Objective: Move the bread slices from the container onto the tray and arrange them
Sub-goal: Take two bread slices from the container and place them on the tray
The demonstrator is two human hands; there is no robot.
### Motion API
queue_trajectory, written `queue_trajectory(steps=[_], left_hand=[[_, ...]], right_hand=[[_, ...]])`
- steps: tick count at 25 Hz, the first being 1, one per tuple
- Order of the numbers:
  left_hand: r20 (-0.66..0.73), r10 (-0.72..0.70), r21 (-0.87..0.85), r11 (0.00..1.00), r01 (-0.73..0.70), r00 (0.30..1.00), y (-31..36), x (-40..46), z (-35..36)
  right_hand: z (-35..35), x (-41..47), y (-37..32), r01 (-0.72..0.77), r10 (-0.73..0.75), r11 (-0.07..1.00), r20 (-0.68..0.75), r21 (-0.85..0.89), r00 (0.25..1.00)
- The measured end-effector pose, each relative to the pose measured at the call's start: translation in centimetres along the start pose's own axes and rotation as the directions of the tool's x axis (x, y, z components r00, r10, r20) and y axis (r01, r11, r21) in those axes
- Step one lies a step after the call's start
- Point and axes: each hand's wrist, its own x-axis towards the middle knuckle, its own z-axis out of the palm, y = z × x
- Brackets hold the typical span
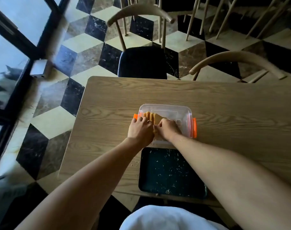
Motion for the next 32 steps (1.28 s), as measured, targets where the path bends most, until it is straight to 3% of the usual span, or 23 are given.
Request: queue_trajectory(steps=[7, 14, 21, 28, 32], left_hand=[[-0.008, -0.001, 0.097, 0.995, 0.001, 1.000, 0.3, 1.8, 0.4], [-0.038, 0.026, 0.052, 0.998, -0.024, 0.999, 0.6, 2.0, 1.0], [-0.020, -0.039, -0.054, 0.998, 0.038, 0.999, 1.1, 2.1, 1.1], [-0.031, -0.033, -0.327, 0.945, 0.021, 0.999, 2.8, 3.4, 0.5], [0.015, -0.238, -0.575, 0.792, 0.203, 0.971, 3.9, 4.6, 0.2]], right_hand=[[0.5, 1.5, 0.4, -0.036, 0.037, 0.999, 0.007, -0.035, 0.999], [0.4, 2.2, 0.7, -0.017, 0.017, 1.000, -0.009, -0.012, 1.000], [0.7, 1.9, 2.2, -0.064, 0.067, 0.997, -0.089, 0.032, 0.994], [-0.5, 1.8, 3.4, -0.112, 0.137, 0.981, -0.152, 0.161, 0.979], [-0.9, 1.7, 4.4, -0.089, 0.118, 0.982, -0.168, 0.168, 0.979]])
